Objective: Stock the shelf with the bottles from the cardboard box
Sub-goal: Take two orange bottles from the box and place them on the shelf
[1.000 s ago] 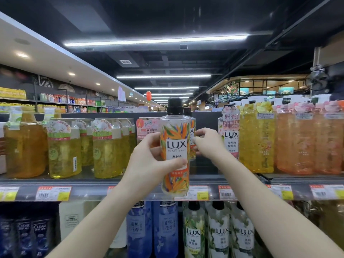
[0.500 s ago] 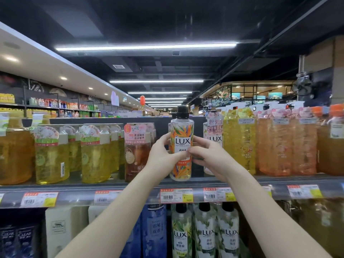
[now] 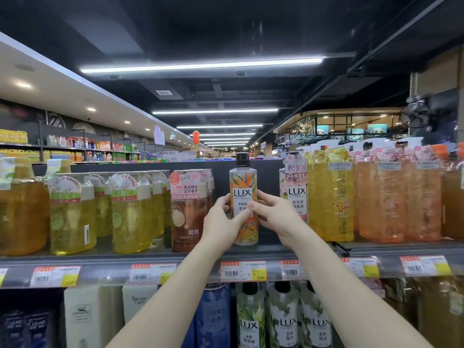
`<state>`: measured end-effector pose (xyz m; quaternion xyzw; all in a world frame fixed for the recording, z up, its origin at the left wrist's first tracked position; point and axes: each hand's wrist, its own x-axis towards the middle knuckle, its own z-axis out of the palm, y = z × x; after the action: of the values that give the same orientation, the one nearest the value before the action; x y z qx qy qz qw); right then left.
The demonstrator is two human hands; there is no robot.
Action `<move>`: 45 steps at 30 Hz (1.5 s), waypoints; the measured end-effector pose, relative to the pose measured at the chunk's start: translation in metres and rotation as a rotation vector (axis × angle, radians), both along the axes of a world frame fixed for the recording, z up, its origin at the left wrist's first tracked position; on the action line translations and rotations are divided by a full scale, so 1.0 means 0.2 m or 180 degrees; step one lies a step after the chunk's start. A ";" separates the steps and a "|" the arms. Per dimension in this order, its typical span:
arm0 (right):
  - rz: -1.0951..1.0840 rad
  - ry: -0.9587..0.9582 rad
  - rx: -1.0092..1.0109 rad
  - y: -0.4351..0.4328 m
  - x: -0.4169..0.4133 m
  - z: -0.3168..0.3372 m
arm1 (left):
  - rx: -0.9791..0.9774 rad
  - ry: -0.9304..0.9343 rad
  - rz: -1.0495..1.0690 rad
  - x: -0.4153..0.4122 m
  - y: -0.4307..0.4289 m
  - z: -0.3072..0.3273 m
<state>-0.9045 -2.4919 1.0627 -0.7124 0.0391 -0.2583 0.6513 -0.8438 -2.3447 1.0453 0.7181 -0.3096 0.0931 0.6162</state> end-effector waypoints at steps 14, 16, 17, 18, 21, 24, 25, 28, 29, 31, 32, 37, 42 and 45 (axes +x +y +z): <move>-0.0383 -0.0064 -0.0553 0.01 0.15 -0.03 | 0.0174 0.0188 0.0200 0.11 -0.10 0.01; -0.0438 -0.0074 -0.0574 0.01 0.16 -0.04 | 0.0180 0.0221 0.0214 0.13 -0.12 0.00; -0.0468 -0.0067 -0.0585 0.01 0.17 -0.05 | 0.0191 0.0225 0.0218 0.13 -0.12 0.00; -0.0496 -0.0059 -0.0593 0.01 0.18 -0.05 | 0.0199 0.0224 0.0215 0.13 -0.12 0.00; -0.0541 -0.0015 -0.0654 0.01 0.18 -0.05 | 0.0277 0.0228 0.0175 0.14 -0.12 0.01; -0.0596 0.0061 -0.0746 0.03 0.18 -0.04 | 0.0353 0.0228 0.0161 0.14 -0.13 0.02; -0.0643 0.0093 -0.0799 0.04 0.19 -0.03 | 0.0385 0.0224 0.0173 0.13 -0.13 0.03; -0.0805 0.0218 -0.1058 0.07 0.18 -0.02 | 0.0457 0.0178 0.0216 0.11 -0.13 0.04; -0.0839 0.0274 -0.1125 0.08 0.17 -0.01 | 0.0506 0.0199 0.0223 0.10 -0.12 0.04; -0.0933 0.0427 -0.1231 0.11 0.14 0.00 | 0.0614 0.0237 0.0271 0.09 -0.12 0.04; -0.1022 0.0491 -0.1290 0.12 0.12 0.00 | 0.0647 0.0232 0.0324 0.08 -0.11 0.05; -0.1350 -0.0160 -0.1504 0.18 0.01 -0.08 | 0.0044 -0.0171 0.0586 -0.12 -0.05 0.06; -0.1316 -0.0213 -0.2063 0.24 -0.08 -0.14 | 0.0326 -0.0859 0.0590 -0.33 0.12 -0.03; -0.1291 -0.0166 -0.2793 0.37 -0.14 -0.18 | 0.1077 -0.1416 0.0895 -0.40 0.36 -0.13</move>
<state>-0.9332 -2.4173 1.0259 -0.8912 0.0483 -0.3900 0.2267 -0.9233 -2.2728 1.0199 0.8083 -0.3456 0.2795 0.3862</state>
